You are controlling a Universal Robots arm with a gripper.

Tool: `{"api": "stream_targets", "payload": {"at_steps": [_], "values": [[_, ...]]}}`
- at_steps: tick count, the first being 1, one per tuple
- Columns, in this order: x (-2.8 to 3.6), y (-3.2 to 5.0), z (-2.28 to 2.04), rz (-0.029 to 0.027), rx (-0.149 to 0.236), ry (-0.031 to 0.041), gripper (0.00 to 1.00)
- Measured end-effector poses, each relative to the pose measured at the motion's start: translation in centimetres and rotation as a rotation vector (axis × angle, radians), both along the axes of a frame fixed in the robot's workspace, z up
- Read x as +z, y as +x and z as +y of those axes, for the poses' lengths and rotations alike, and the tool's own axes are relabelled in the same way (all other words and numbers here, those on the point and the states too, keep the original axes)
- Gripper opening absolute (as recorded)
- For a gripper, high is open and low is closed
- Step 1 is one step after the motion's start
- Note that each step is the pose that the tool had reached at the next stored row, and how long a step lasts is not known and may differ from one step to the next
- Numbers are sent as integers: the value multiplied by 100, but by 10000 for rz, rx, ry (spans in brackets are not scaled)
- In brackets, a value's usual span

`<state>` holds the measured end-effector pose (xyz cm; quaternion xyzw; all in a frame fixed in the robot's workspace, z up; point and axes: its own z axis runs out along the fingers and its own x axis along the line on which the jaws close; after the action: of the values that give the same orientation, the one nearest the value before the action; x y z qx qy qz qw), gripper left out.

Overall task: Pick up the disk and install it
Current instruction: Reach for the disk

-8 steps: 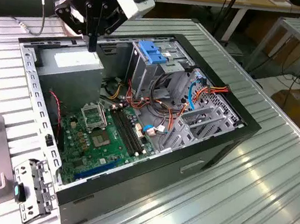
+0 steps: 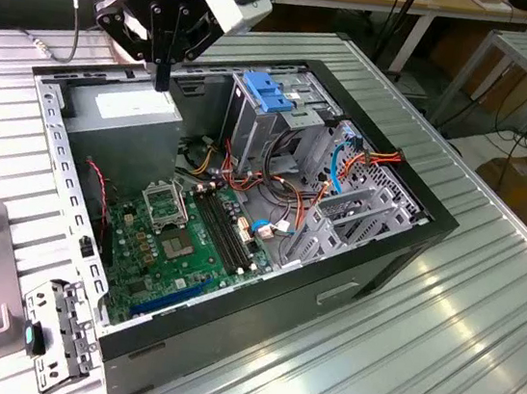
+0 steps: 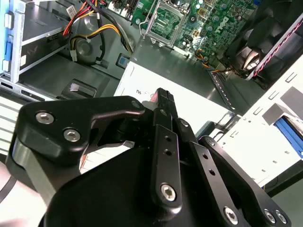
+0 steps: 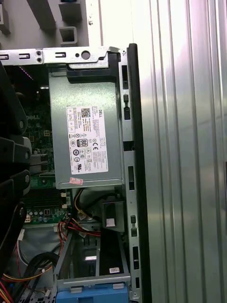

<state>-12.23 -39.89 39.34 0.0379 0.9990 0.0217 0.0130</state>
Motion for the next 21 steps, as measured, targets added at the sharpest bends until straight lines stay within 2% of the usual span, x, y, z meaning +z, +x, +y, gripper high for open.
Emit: {"api": "stream_targets", "payload": {"at_steps": [5,21], "values": [[0,-10,0,-1,0,0,11],[-2,-139,-1,4,1,1,11]]}}
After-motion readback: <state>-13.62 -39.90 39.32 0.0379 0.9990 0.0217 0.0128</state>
